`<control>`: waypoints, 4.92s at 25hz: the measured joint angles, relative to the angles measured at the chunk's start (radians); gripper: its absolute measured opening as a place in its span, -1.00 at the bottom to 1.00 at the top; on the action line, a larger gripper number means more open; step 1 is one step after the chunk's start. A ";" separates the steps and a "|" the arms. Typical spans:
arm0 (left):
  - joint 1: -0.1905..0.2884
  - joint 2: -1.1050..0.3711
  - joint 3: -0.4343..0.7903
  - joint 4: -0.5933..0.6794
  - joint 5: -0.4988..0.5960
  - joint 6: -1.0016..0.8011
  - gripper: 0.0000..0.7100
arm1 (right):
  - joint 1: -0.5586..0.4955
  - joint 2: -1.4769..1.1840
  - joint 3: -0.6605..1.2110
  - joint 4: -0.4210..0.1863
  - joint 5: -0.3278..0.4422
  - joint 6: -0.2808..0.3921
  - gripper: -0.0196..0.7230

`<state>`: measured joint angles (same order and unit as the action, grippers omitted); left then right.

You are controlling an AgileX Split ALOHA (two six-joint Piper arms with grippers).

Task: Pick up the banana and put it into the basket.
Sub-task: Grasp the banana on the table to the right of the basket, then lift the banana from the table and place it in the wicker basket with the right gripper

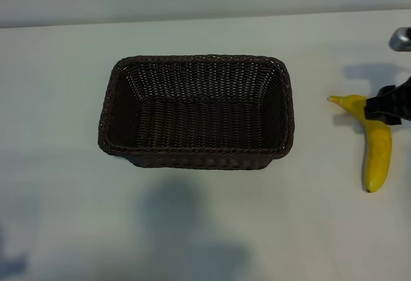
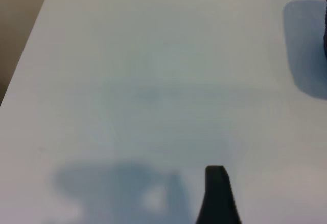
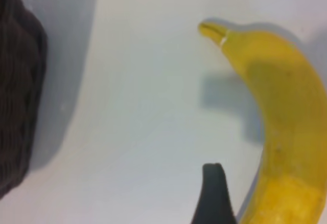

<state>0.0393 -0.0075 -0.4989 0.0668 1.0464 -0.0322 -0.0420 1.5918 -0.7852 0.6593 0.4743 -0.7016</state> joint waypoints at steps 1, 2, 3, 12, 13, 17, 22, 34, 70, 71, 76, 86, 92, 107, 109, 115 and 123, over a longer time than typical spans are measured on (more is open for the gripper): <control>0.000 0.000 0.000 0.000 0.000 0.000 0.52 | 0.012 0.010 -0.012 -0.030 0.000 0.031 0.53; 0.000 0.000 0.000 0.000 0.000 0.000 0.52 | 0.021 0.020 -0.026 -0.069 0.001 0.070 0.53; 0.000 0.000 0.000 0.000 0.000 0.000 0.52 | 0.031 0.029 -0.039 -0.108 0.001 0.110 0.53; 0.000 0.000 0.000 0.000 0.000 0.000 0.52 | 0.054 0.093 -0.070 -0.364 -0.008 0.360 0.61; 0.000 0.000 0.000 0.000 0.000 0.000 0.52 | 0.055 0.096 -0.070 -0.366 -0.012 0.366 0.62; 0.000 0.000 0.000 0.000 0.000 0.000 0.52 | 0.060 0.107 -0.070 -0.365 -0.020 0.368 0.64; 0.000 0.000 0.000 0.000 0.000 0.000 0.52 | 0.060 0.108 -0.070 -0.365 -0.029 0.369 0.64; 0.000 0.000 0.001 0.000 0.000 0.000 0.52 | 0.060 0.202 -0.071 -0.362 -0.049 0.372 0.64; 0.000 0.000 0.001 0.000 0.000 0.000 0.52 | 0.060 0.227 -0.182 -0.369 0.084 0.384 0.21; 0.000 0.000 0.001 0.000 0.000 0.000 0.52 | 0.060 0.217 -0.184 -0.369 0.086 0.384 0.21; 0.000 0.000 0.001 0.000 0.000 0.000 0.52 | 0.060 0.121 -0.198 -0.369 0.096 0.391 0.21; 0.000 0.000 0.001 0.000 0.000 0.000 0.52 | 0.060 0.022 -0.199 -0.362 0.108 0.399 0.21; 0.000 0.000 0.001 0.000 0.000 0.000 0.52 | 0.073 0.022 -0.199 -0.284 0.077 0.349 0.21; 0.000 0.000 0.002 0.000 0.000 0.000 0.52 | 0.360 0.022 -0.314 -0.196 0.017 0.278 0.21; 0.000 0.000 0.002 0.000 0.000 0.000 0.52 | 0.396 0.022 -0.334 -0.191 0.007 0.278 0.21; 0.000 0.000 0.002 0.000 0.000 0.000 0.52 | 0.488 0.022 -0.342 -0.186 -0.053 0.278 0.21; 0.000 0.000 0.002 0.000 0.000 0.000 0.52 | 0.618 0.050 -0.343 -0.185 -0.154 0.267 0.21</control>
<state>0.0393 -0.0075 -0.4969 0.0668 1.0464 -0.0322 0.5757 1.6413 -1.1282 0.4746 0.3202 -0.4344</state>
